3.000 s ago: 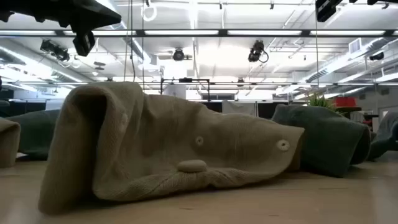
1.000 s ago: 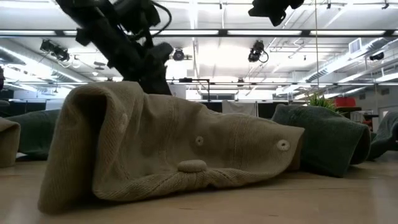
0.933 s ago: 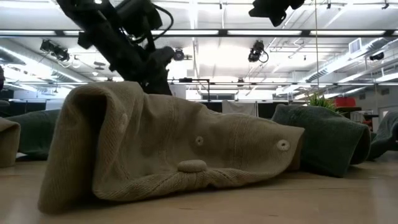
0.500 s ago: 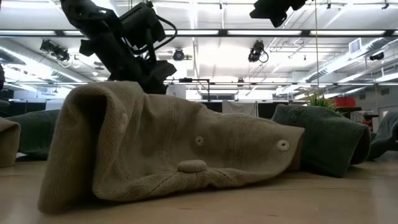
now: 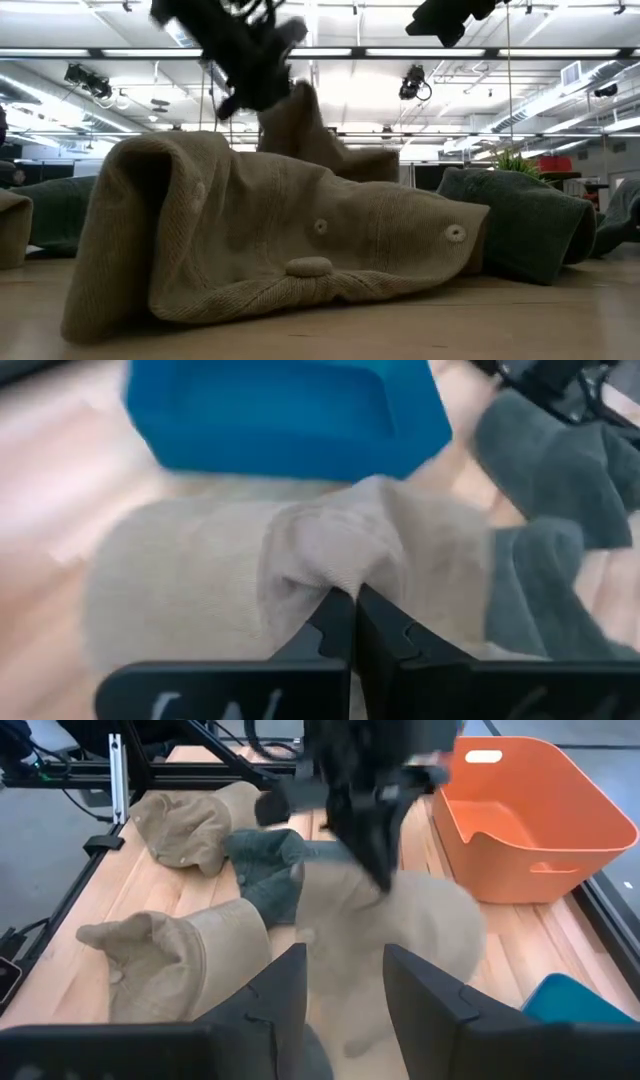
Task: Pick & Place hat
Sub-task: Put the top right brown cap into the orange bin
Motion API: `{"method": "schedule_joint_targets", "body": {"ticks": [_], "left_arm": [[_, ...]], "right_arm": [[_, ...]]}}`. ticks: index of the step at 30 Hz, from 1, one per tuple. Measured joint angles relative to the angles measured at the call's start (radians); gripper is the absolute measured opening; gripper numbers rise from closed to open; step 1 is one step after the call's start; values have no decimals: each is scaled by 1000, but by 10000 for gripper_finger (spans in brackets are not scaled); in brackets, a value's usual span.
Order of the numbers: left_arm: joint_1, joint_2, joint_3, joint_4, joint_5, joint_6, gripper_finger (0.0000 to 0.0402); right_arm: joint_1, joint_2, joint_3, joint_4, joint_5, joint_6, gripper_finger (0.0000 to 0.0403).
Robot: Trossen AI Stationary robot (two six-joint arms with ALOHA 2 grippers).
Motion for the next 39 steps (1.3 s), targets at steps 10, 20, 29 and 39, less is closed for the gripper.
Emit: {"method": "schedule_joint_targets", "body": {"ticks": [10, 20, 29, 39], "left_arm": [[39, -7, 484, -782, -253, -228, 2], [161, -7, 600, -1183, -329, -371, 2], [343, -7, 487, -1212, -324, -426, 2], [567, -6, 269, -868, -190, -341, 2]], "right_arm": [[0, 0, 0, -3, 0, 2, 137], [0, 0, 0, -2, 0, 2, 137], [0, 0, 0, -1, 2, 1, 137], [0, 0, 0, -1, 3, 1, 137]]}}
